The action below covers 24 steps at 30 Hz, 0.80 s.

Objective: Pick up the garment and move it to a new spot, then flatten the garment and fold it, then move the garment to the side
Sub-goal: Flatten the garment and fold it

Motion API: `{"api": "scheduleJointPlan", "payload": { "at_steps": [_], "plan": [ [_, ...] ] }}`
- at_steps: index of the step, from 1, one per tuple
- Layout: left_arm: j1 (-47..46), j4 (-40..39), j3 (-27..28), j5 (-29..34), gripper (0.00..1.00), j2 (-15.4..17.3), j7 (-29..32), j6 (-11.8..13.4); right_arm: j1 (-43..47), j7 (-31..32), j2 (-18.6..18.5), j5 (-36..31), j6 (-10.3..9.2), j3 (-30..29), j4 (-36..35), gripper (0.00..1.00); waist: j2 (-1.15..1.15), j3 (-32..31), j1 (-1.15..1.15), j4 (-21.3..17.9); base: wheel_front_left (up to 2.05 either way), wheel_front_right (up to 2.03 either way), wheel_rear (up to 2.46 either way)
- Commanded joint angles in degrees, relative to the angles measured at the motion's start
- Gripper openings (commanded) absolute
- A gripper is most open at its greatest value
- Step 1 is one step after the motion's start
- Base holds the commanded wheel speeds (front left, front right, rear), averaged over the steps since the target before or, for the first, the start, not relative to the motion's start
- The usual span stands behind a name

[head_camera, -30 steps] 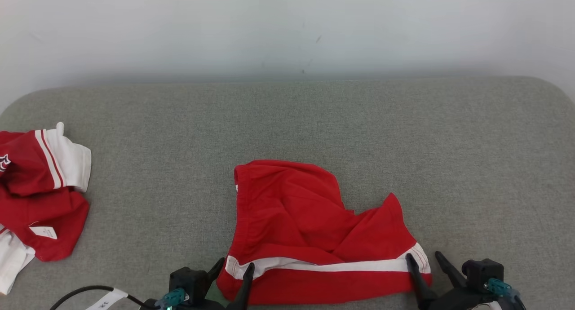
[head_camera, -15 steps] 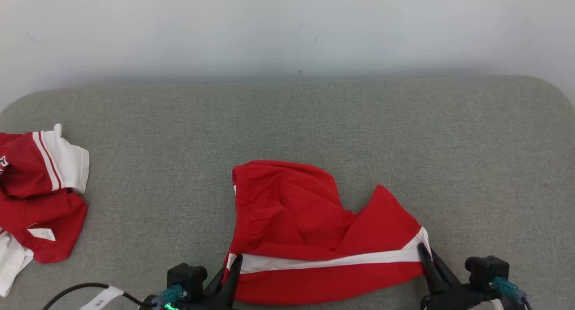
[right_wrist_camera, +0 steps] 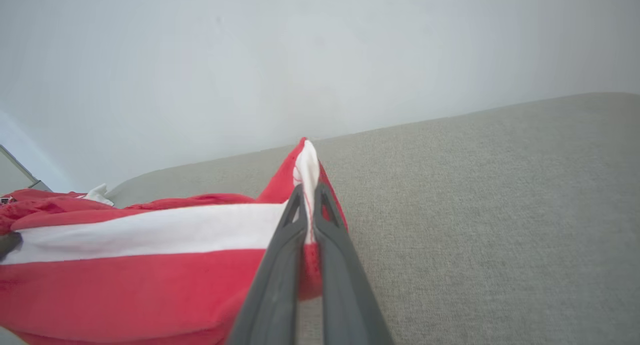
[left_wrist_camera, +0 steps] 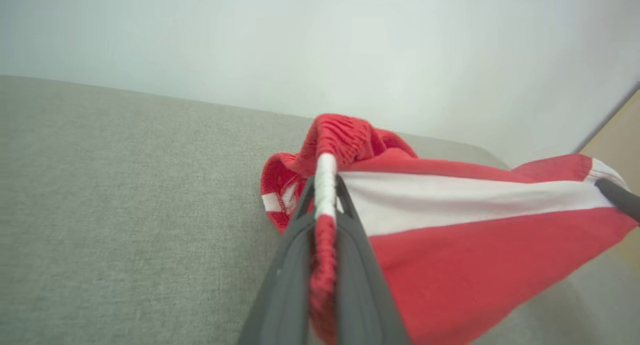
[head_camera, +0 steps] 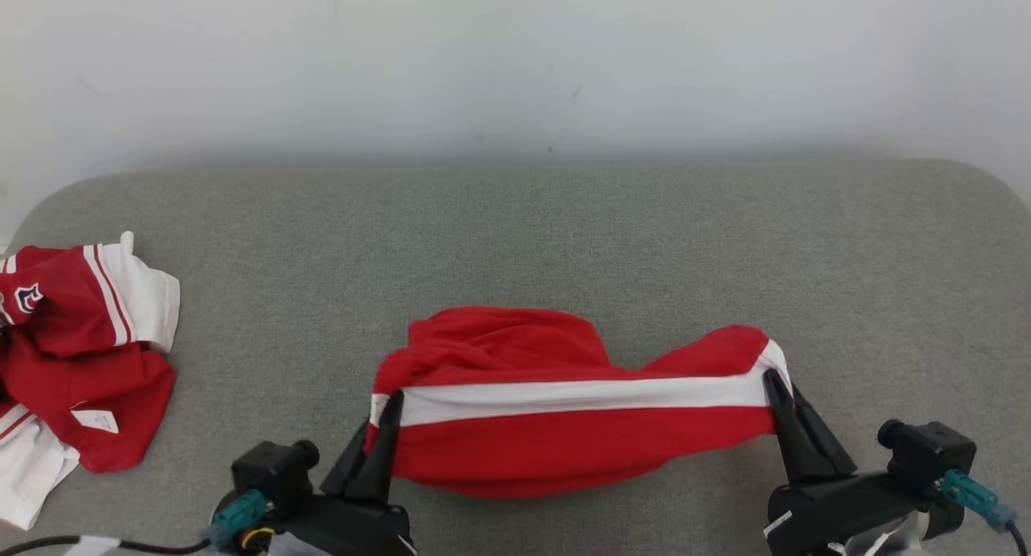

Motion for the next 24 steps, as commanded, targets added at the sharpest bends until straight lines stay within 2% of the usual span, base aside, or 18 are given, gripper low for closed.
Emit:
{"api": "scheduleJointPlan", "payload": {
  "at_steps": [1,5,9,17,18,19,20,21,24],
  "plan": [
    [-0.34,-1.72,0.96,-0.31,0.0,0.82,-0.38,0.58,0.71,0.42,-0.37,-0.39,-0.11,-0.43,-2.08,0.0,0.0,-0.36,0.0,-0.12,0.0,0.0,0.0],
    [2.62,-5.34,2.42,-0.45,0.0,1.84,-0.72,1.87,2.76,2.41,0.62,-0.95,-0.11,-1.4,-5.44,0.0,0.0,-0.6,0.0,-0.39,0.0,0.0,0.0],
    [4.12,-5.67,1.85,-0.83,0.0,2.01,-0.27,1.84,4.42,3.67,1.41,-0.93,-0.11,-1.62,-5.48,0.0,0.0,-0.13,0.0,-0.54,0.0,0.0,0.0],
    [8.71,0.11,0.23,0.57,0.0,0.27,-0.97,1.7,6.46,4.02,2.29,-3.2,-0.11,0.26,1.94,0.0,0.0,1.41,0.0,-1.17,0.0,0.0,0.0],
    [8.96,0.96,0.33,0.53,0.0,-0.13,-1.05,1.37,6.53,3.58,2.52,-3.16,-0.11,0.29,2.81,0.35,0.0,1.5,0.0,-1.17,0.0,0.0,0.0],
    [9.1,1.42,0.44,0.87,0.16,-0.35,-1.17,1.33,6.59,3.1,2.84,-2.87,-0.11,0.21,3.43,0.89,0.0,1.59,0.0,-1.17,0.0,0.0,0.0],
    [9.21,1.89,0.73,1.08,0.88,-0.53,-1.2,1.09,6.6,2.69,2.95,-2.82,-0.11,0.33,3.92,1.0,0.0,1.66,0.0,-1.17,0.0,0.0,0.0],
    [9.35,2.21,1.2,0.96,1.0,-0.92,-1.22,0.97,6.56,2.3,2.91,-2.83,-0.11,0.42,4.35,1.0,0.0,1.71,0.0,-1.17,0.0,0.0,0.0],
    [9.72,2.35,1.75,1.69,1.0,-1.5,-1.22,0.41,6.47,1.54,2.6,-2.77,-0.11,0.54,4.95,1.0,0.0,1.75,0.0,-1.19,0.0,0.0,0.0]
  ]
}}
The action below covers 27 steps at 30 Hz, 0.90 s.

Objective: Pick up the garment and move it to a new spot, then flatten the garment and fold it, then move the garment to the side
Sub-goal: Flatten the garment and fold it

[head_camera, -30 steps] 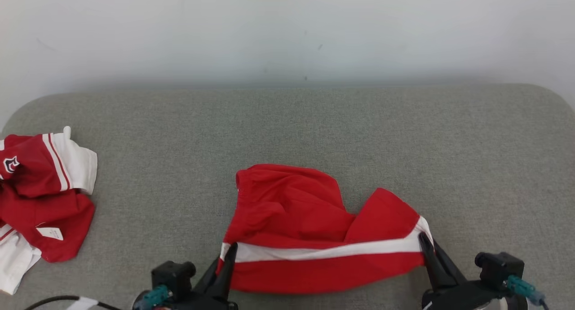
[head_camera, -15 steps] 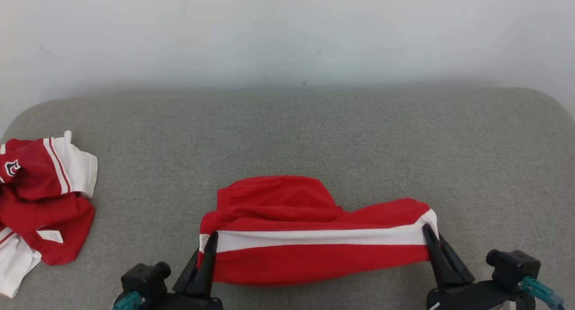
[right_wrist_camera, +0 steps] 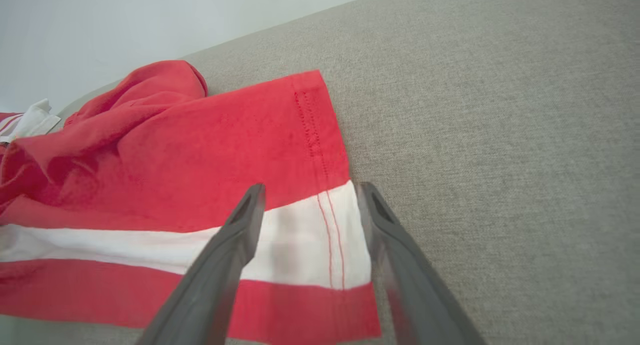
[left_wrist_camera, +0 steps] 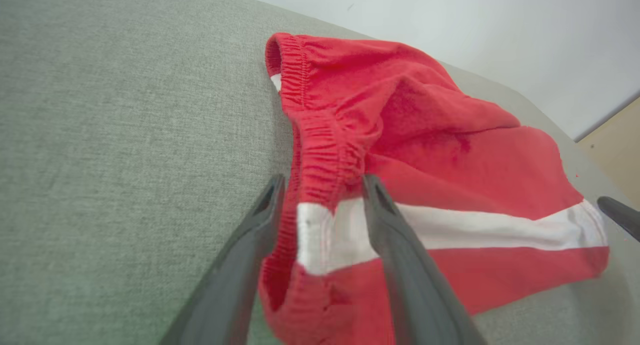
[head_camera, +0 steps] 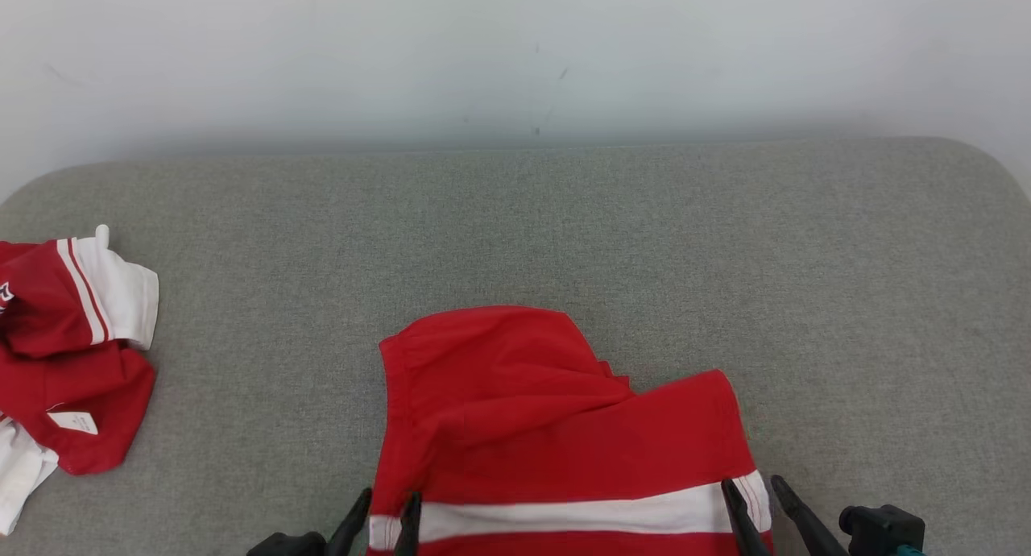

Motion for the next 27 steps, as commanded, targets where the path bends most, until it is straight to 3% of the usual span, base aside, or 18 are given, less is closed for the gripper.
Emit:
{"api": "scheduleJointPlan", "payload": {
  "at_steps": [1,23,27],
  "plan": [
    [1.03,0.11,-0.07,1.08,1.0,-0.18,-0.18,-0.12,-0.21,-0.33,-0.3,0.15,-0.11,-0.02,-0.06,1.0,0.0,0.01,0.0,0.01,0.0,0.0,0.0],
    [-0.33,5.38,0.07,1.9,1.0,-1.57,0.1,-0.56,-1.04,2.38,-0.37,-2.09,-0.11,-1.06,4.12,1.0,0.0,0.11,0.0,0.62,0.0,0.0,0.0],
    [0.09,4.23,-0.39,3.88,1.0,-0.93,0.0,0.94,-1.11,2.08,-0.48,-2.42,-0.11,-0.92,4.96,1.0,0.0,-0.16,0.0,0.74,0.0,0.0,0.0]
  ]
}}
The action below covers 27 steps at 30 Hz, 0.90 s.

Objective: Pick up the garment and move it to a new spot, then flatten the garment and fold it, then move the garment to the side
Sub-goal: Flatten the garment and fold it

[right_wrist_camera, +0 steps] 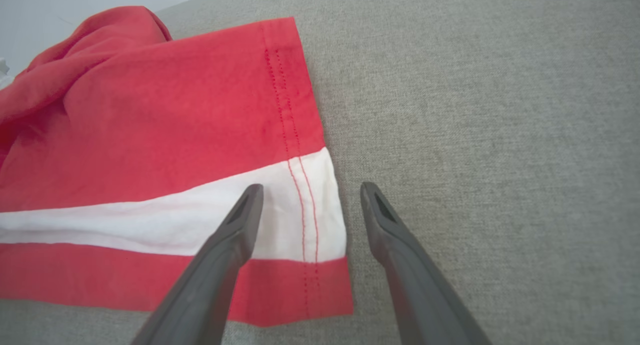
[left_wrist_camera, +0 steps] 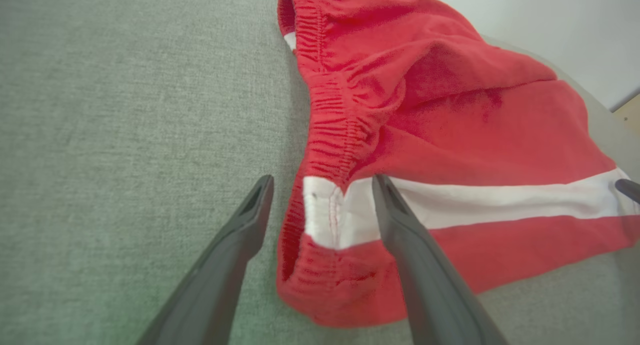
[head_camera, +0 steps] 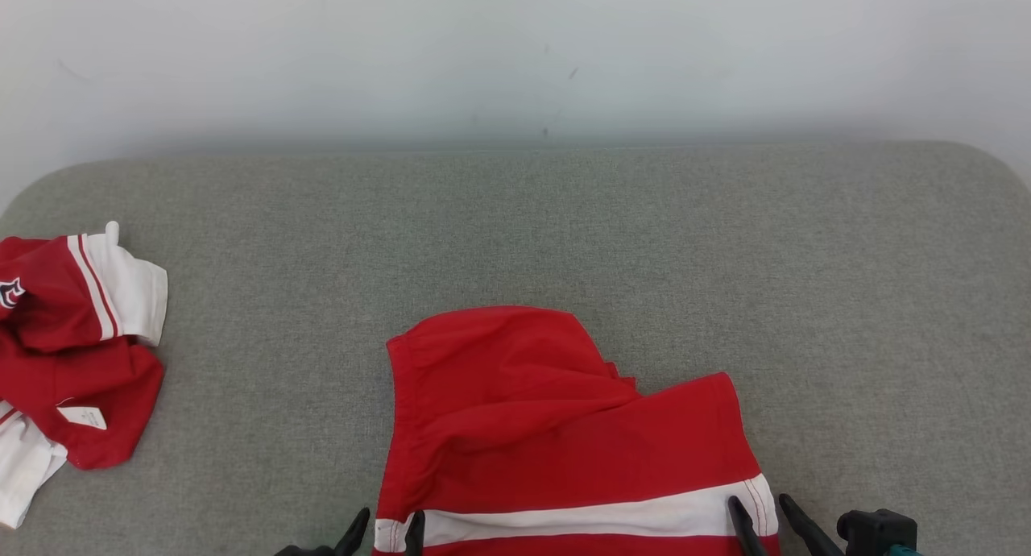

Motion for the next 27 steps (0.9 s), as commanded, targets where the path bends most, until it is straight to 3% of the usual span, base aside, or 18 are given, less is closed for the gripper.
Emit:
{"api": "scheduleJointPlan", "payload": {
  "at_steps": [1,13,23,24,25,26,27],
  "plan": [
    [-0.05,-0.81,0.01,0.75,1.0,0.26,-0.09,0.68,-0.09,-0.34,-0.04,-0.59,-0.11,0.1,0.26,1.0,0.0,-0.15,0.0,0.04,0.0,0.0,0.0],
    [3.85,-10.41,-3.64,7.55,1.0,3.53,3.83,7.22,1.16,-0.82,0.16,-1.32,-0.11,-1.11,0.23,1.0,0.0,-0.46,0.0,0.99,0.0,0.0,0.0],
    [4.55,-12.5,-4.0,6.53,1.0,3.91,5.91,7.84,-0.08,0.36,-0.04,-3.15,-0.11,-1.08,0.74,1.0,0.0,-0.42,0.0,0.71,0.0,0.0,0.0],
    [4.4,-12.32,-4.02,6.27,1.0,3.83,5.81,7.63,-0.14,0.47,0.04,-3.27,-0.11,-1.06,0.91,0.91,0.0,-0.39,0.0,0.7,0.0,0.0,0.0],
    [4.17,-12.07,-3.95,6.01,0.69,3.65,5.67,7.33,-0.27,0.57,0.16,-3.43,-0.11,-1.04,1.09,0.45,0.0,-0.37,0.0,0.71,0.0,0.0,0.0],
    [3.82,-11.74,-3.89,5.86,0.39,3.47,5.5,7.3,-0.56,0.67,0.25,-3.56,-0.11,-0.94,1.37,0.18,0.0,-0.35,0.0,0.72,0.0,0.0,0.0],
    [3.55,-11.46,-3.73,5.22,0.0,3.05,5.26,6.87,-0.86,0.8,0.37,-3.5,-0.11,-0.83,1.61,0.0,0.0,-0.34,0.0,0.77,0.0,0.0,0.0]
  ]
}}
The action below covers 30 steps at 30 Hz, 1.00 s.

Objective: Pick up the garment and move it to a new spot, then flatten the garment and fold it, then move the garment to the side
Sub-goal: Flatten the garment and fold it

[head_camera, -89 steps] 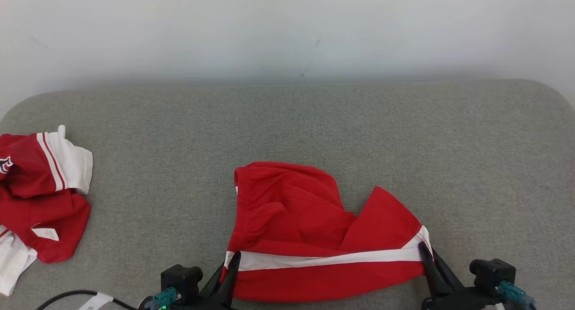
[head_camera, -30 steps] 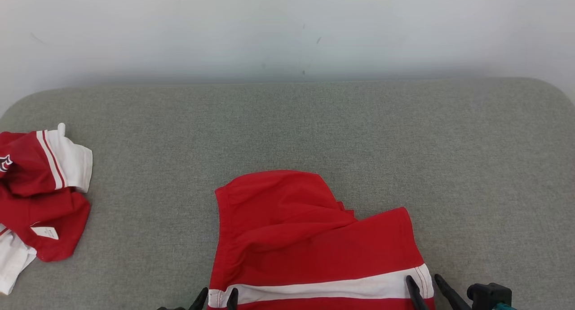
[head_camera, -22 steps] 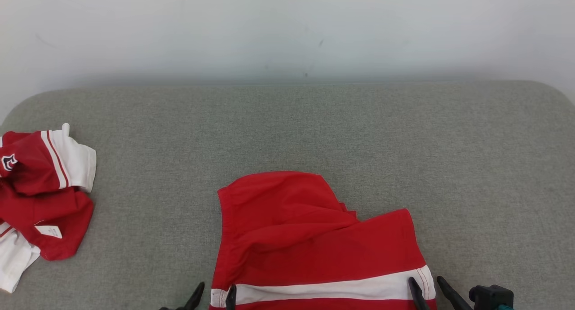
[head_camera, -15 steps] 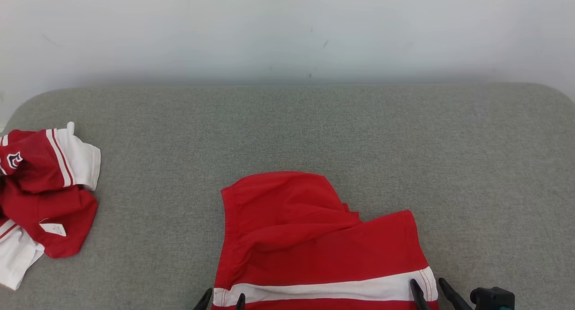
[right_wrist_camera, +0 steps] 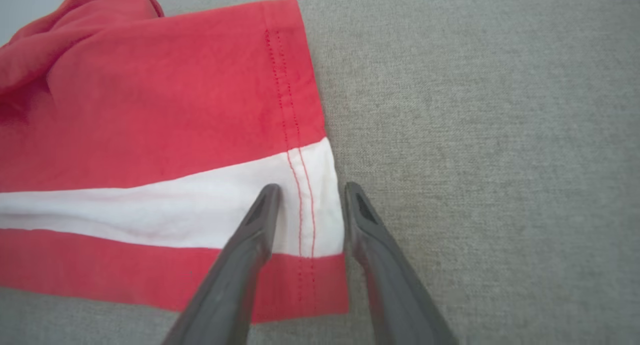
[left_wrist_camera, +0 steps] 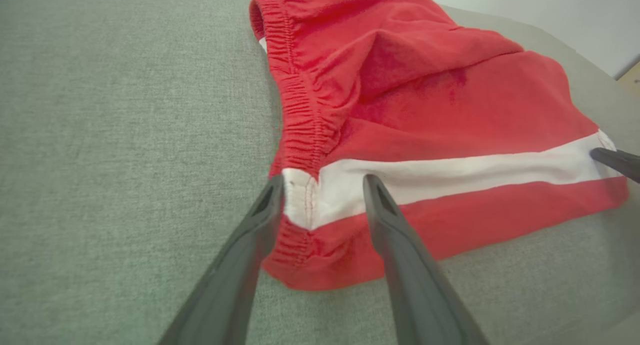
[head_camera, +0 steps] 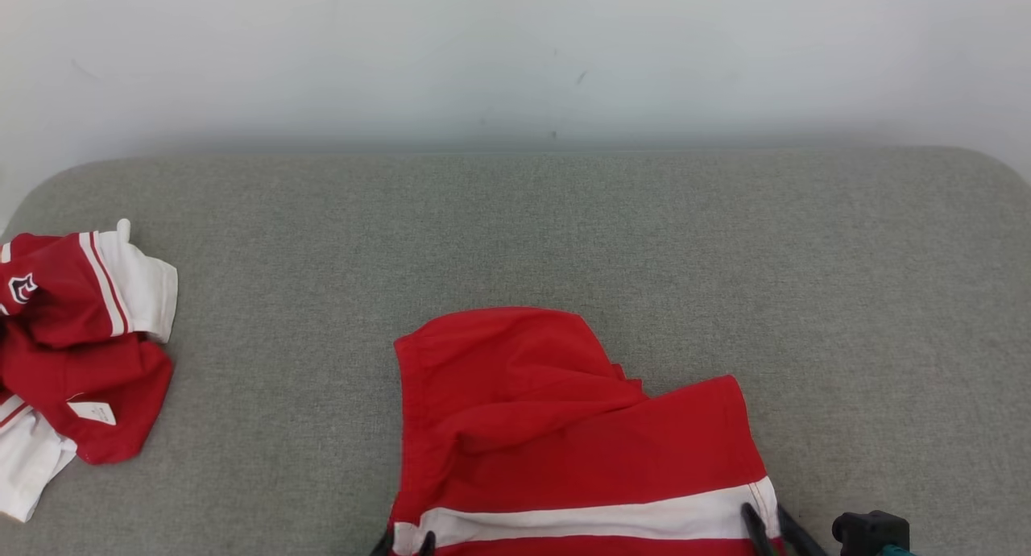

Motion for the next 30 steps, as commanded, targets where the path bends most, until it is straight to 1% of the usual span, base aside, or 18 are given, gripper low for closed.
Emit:
{"api": "scheduleJointPlan", "payload": {
  "at_steps": [1,4,8,13,14,15,18,22,24,26,28,30],
  "plan": [
    [-0.71,0.95,0.48,-1.48,0.0,-0.84,-0.54,-0.65,-0.87,0.37,0.26,-0.49,-0.11,0.24,0.45,0.0,0.0,0.03,0.0,0.12,0.0,0.0,0.0],
    [-1.6,3.47,0.46,-1.89,0.0,-0.92,-0.91,-1.78,-1.12,0.02,0.3,-0.23,-0.11,0.81,0.93,0.0,0.0,0.01,0.0,0.34,0.0,0.0,0.0],
    [-2.33,4.48,1.15,-2.82,0.0,-1.55,-2.31,-2.43,-1.2,-3.0,-0.22,0.34,-0.11,0.69,-0.94,0.0,0.0,-0.03,0.0,0.42,0.0,0.0,0.0],
    [-1.36,0.19,3.21,-4.54,0.0,-2.12,-4.3,-2.8,0.73,-4.76,-0.37,3.4,-0.11,0.92,-6.61,0.0,0.0,0.36,0.0,0.4,0.0,0.0,0.0],
    [-1.11,-0.9,3.72,-4.91,0.0,-2.06,-4.51,-2.93,1.0,-4.63,-0.46,4.32,-0.11,0.82,-8.1,0.0,0.0,0.44,0.0,0.39,0.0,0.0,0.0],
    [-1.19,-3.49,4.64,-5.24,0.0,-1.82,-4.95,-2.8,1.38,-4.29,-1.26,4.82,-0.11,0.97,-11.15,0.0,0.0,0.65,0.0,0.34,0.0,0.0,0.0],
    [-1.63,-5.87,5.11,-5.16,0.0,-1.49,-5.04,-2.91,1.6,-3.55,-1.6,5.49,-0.11,0.71,-13.78,0.0,0.0,0.75,0.0,0.33,0.0,0.0,0.0],
    [-4.33,-9.32,5.92,-5.8,0.0,-0.18,-3.29,-3.87,0.32,-1.16,-2.2,7.72,-0.11,0.37,-17.97,0.0,0.0,0.91,0.0,0.58,0.0,0.0,0.0],
    [-6.95,-10.03,6.12,-5.25,0.0,1.11,-1.9,-4.54,-1.17,0.27,-2.98,8.61,-0.11,0.51,-19.36,0.0,0.0,1.15,0.0,0.68,0.0,0.0,0.0],
    [-10.3,-10.44,6.73,-6.47,0.0,1.28,-0.44,-5.61,-3.61,1.53,-4.01,9.41,-0.11,0.91,-20.16,0.0,0.0,1.53,0.0,0.77,0.0,0.0,0.0],
    [-14.89,-10.1,7.36,-6.2,0.0,2.7,1.33,-6.75,-7.01,3.04,-4.67,11.09,-0.11,1.41,-20.55,0.0,0.0,2.26,0.0,0.64,0.0,0.0,0.0],
    [-19.56,-9.09,8.26,-8.42,0.0,2.57,3.46,-8.34,-11.3,4.54,-5.2,13.65,-0.11,1.27,-20.14,0.0,0.0,3.4,0.0,0.45,0.0,0.0,0.0]
  ]
}}
